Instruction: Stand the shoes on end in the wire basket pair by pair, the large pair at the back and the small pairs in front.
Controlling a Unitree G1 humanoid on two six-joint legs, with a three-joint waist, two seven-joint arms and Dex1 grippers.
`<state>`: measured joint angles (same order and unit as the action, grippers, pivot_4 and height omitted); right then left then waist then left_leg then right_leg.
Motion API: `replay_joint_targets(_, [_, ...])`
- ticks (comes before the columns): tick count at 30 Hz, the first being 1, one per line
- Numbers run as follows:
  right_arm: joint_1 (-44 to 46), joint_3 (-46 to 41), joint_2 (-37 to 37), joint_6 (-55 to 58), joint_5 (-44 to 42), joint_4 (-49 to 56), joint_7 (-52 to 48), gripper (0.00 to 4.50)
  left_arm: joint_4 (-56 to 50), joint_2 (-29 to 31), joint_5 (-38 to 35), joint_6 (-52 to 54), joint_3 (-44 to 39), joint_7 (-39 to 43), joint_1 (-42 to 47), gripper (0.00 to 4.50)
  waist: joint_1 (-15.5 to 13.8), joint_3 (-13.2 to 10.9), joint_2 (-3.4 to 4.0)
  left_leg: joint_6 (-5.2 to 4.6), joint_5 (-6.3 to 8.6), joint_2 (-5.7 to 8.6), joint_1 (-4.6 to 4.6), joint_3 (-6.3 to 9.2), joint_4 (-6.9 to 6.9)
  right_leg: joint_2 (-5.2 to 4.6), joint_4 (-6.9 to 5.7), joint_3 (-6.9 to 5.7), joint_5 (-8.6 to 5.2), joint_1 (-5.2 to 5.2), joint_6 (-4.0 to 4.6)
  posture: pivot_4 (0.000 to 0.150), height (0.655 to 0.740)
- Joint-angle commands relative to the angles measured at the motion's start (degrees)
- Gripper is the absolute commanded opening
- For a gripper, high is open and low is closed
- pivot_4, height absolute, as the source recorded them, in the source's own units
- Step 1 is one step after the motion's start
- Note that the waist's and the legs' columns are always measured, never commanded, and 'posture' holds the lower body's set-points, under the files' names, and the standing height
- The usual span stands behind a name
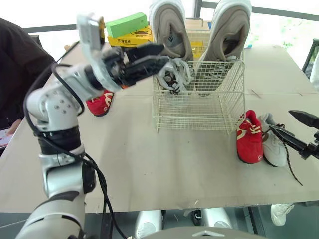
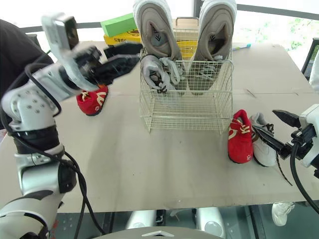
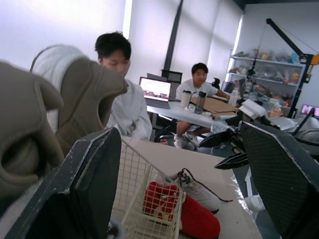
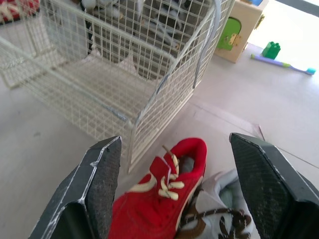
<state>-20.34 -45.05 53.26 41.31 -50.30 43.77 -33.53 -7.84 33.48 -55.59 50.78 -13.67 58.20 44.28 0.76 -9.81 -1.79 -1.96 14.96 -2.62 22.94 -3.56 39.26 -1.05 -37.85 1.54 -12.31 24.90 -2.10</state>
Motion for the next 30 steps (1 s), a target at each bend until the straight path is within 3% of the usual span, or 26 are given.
replay_joint_targets(1, [-3.26,-4.23,2.75,3.50,2.19,-2.29,-4.10,3.26,-9.25,1.73,-6.71,3.34,-0.53,0.29,-3.48,4.08,-0.06,0.01,0.02,0.00,0.00,0.00,-0.02,0.01,0.00,0.00,0.02,-0.01,-0.04,-0.03,0.06,0.150,0.7400])
replay_joint_targets(7, [0.27,3.14,10.49,11.54,6.26,-11.19,-3.58,3.26,-21.30,5.11,1.67,-4.80,8.03,5.77,-16.10,4.08,0.10,0.02,0.00,-0.01,0.01,0.03,-0.20,-0.21,-0.05,-0.04,0.10,0.20,-0.11,-0.13,0.17,0.150,0.7400])
replay_joint_targets(12, [15.47,18.53,13.59,14.92,9.31,-24.29,-2.61,3.26,-24.86,5.32,5.29,-9.48,11.19,6.05,-20.15,4.08,0.03,0.05,-0.05,-0.01,0.01,0.03,-0.25,-0.21,0.00,0.01,0.12,0.27,-0.10,-0.15,0.19,0.150,0.7400])
replay_joint_targets(13, [18.02,21.02,13.62,14.76,9.95,-26.31,-3.54,2.70,-25.13,5.54,5.81,-10.24,11.53,6.23,-20.58,4.11,0.02,0.05,-0.04,-0.01,0.01,0.06,-0.23,-0.25,-0.01,0.00,0.13,0.33,-0.11,-0.13,0.19,0.150,0.7400])
replay_joint_targets(15, [21.98,25.37,13.61,14.66,11.63,-30.18,-5.22,2.07,-25.37,5.84,6.21,-11.21,11.90,6.17,-21.15,4.11,-0.09,0.05,-0.04,-0.07,0.04,0.07,-0.20,-0.28,-0.05,0.01,0.16,0.36,-0.11,-0.10,0.19,0.150,0.7400])
replay_joint_targets(19, [24.54,31.91,14.95,12.30,16.33,-35.44,-8.88,0.30,-26.24,6.33,6.01,-11.66,11.29,4.93,-22.63,4.11,-0.20,0.05,-0.02,-0.21,0.13,0.06,-0.11,-0.31,-0.09,0.02,0.24,0.36,-0.10,-0.06,0.20,0.150,0.7400])
replay_joint_targets(20, [24.48,32.05,15.09,12.02,16.78,-35.92,-9.62,0.03,-26.56,6.51,5.90,-11.71,11.06,4.60,-23.21,4.11,-0.19,0.05,-0.03,-0.25,0.15,0.06,-0.11,-0.33,-0.08,0.01,0.26,0.38,-0.10,-0.07,0.20,0.150,0.7400])
replay_joint_targets(24, [22.05,25.84,14.50,13.73,15.78,-34.48,-10.90,0.03,-27.73,6.62,5.59,-12.17,10.84,3.45,-25.50,4.11,-0.47,0.06,-0.04,-0.30,0.18,0.08,-0.09,-0.40,-0.08,-0.05,0.35,0.44,-0.14,-0.09,0.10,0.150,0.7400])
replay_joint_targets(30, [15.11,3.03,5.77,18.47,12.33,-22.56,-7.24,0.03,-24.68,4.33,5.46,-13.25,13.47,3.90,-23.74,4.11,-1.47,0.07,0.03,-0.30,0.19,0.15,-0.11,-0.42,-0.06,-0.03,0.29,0.53,-0.16,-0.09,0.06,0.150,0.7400])
